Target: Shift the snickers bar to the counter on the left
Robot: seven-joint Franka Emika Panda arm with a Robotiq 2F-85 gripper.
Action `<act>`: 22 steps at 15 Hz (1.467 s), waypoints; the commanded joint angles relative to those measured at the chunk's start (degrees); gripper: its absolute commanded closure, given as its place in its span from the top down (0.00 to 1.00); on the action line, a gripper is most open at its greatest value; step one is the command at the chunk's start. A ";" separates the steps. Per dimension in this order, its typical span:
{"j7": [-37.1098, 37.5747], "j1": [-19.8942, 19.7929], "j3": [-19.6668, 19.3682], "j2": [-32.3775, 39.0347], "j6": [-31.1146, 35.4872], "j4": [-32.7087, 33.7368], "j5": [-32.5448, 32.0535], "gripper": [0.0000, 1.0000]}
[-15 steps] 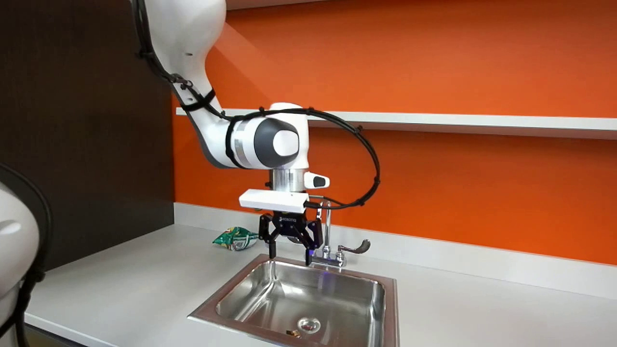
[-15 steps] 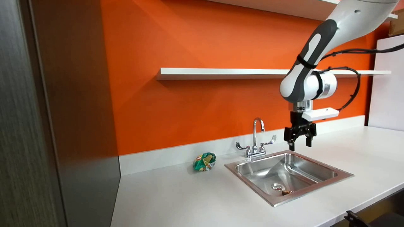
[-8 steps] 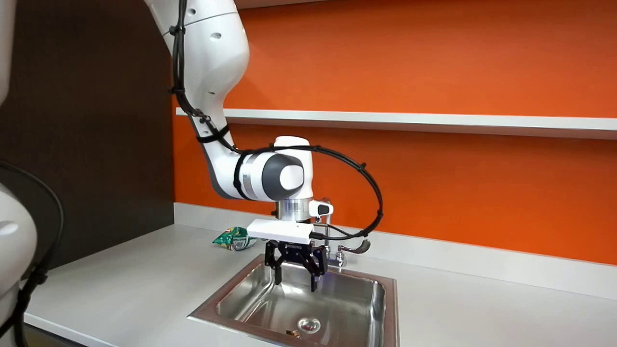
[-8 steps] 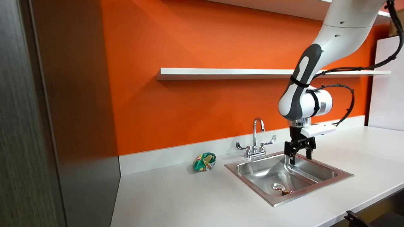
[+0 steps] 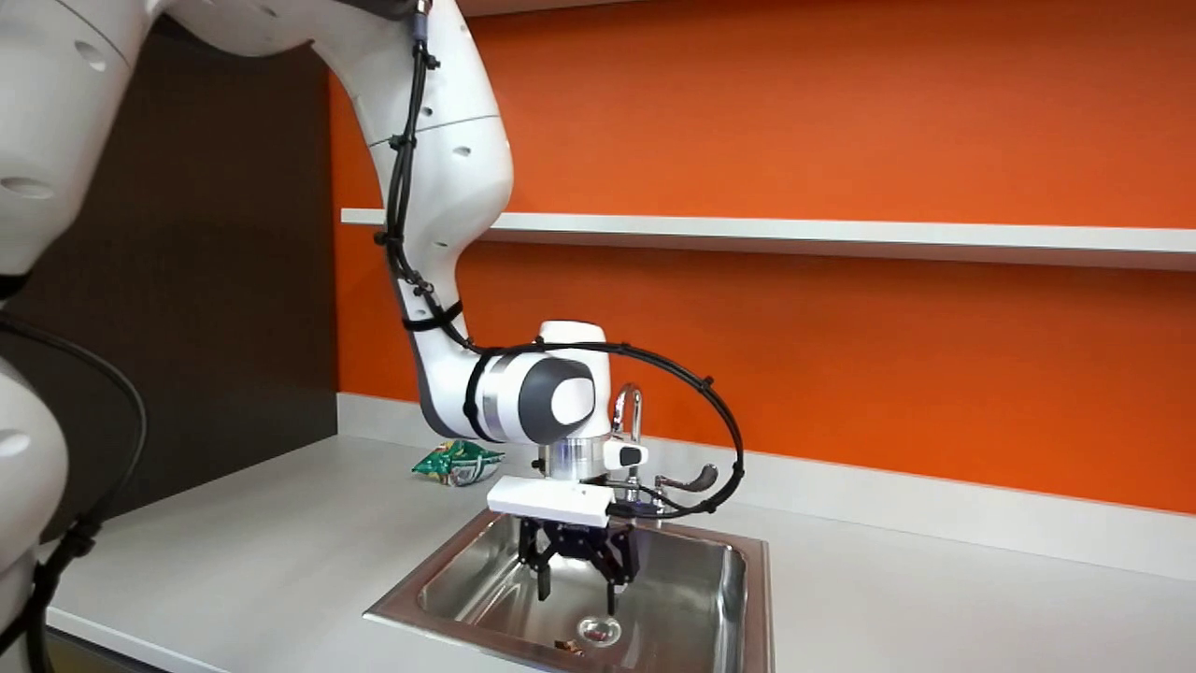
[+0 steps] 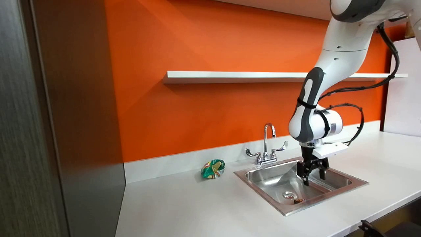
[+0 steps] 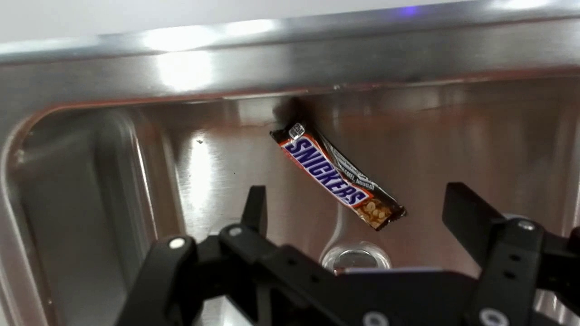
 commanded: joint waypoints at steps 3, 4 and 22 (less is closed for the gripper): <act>0.68 -1.42 1.20 2.49 0.36 0.98 -0.90 1.00; 0.69 -1.41 1.22 2.65 0.36 0.98 -0.90 1.00; 0.43 -2.12 1.89 6.47 0.33 4.64 -0.10 1.00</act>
